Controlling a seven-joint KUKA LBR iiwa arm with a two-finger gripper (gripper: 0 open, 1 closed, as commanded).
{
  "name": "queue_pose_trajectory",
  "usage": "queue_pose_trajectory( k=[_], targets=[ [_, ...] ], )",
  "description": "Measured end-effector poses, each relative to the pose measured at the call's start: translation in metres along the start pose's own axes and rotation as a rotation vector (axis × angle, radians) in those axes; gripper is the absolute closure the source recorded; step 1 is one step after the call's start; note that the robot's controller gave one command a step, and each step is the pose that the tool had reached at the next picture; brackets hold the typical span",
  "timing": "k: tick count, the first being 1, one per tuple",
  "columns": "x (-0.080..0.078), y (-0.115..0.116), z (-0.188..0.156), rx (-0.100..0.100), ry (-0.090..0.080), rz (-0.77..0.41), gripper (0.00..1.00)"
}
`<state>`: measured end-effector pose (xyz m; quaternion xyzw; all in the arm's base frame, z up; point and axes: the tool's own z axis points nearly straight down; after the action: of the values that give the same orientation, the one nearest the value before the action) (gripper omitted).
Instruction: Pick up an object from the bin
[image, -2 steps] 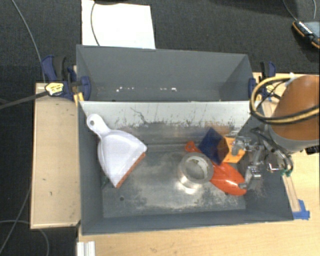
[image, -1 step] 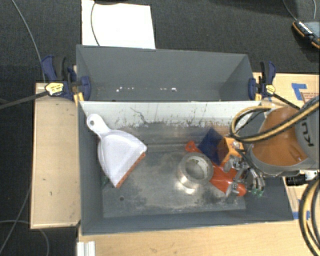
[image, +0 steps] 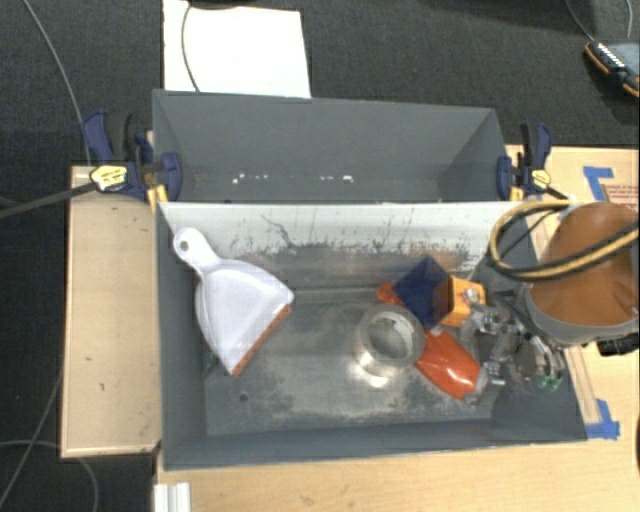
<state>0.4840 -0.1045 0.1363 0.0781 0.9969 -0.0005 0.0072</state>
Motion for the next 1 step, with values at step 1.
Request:
queue_pose_trajectory(
  k=[1],
  targets=[
    [-0.0080, 0.0068, 0.0642, -0.001, 0.012, 0.169, 0.00]
  ],
)
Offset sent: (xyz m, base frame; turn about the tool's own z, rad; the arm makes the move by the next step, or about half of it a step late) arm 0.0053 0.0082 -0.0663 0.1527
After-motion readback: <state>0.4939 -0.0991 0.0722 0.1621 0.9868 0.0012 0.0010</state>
